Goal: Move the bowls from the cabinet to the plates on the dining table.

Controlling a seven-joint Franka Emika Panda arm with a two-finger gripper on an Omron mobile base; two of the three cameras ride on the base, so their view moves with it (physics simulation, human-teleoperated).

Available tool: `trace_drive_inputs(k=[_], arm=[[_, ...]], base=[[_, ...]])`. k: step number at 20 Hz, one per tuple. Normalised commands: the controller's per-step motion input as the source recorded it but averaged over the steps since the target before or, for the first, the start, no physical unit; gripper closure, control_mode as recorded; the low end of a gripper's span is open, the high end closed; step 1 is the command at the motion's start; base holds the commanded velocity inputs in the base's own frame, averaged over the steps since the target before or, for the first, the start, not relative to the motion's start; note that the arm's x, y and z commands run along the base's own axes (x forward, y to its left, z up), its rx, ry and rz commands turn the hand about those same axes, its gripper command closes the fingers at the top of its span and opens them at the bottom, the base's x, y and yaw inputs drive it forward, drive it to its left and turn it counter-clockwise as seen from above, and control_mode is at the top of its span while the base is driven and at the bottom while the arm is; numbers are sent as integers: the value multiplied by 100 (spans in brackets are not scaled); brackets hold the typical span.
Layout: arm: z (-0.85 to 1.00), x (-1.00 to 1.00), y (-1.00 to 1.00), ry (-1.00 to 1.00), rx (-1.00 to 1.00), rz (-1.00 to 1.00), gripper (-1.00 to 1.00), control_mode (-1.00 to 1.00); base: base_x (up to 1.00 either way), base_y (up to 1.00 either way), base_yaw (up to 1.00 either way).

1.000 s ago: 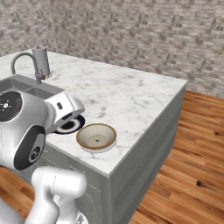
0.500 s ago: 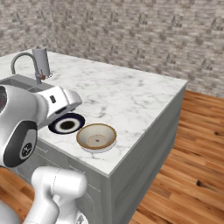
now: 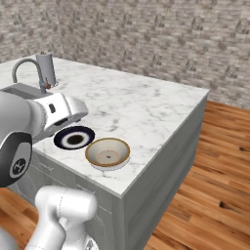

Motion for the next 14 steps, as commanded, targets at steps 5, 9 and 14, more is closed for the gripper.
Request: trace_drive_inputs(k=[5, 9, 14], arm=[[3, -14, 0, -2, 0, -3, -100, -100], [3, -13, 0, -6, 0, -2, -100, -100], [3, -8, 0, -5, 0, -1, -100, -100]], base=[[0, 0, 0], [0, 0, 0], [0, 0, 0]])
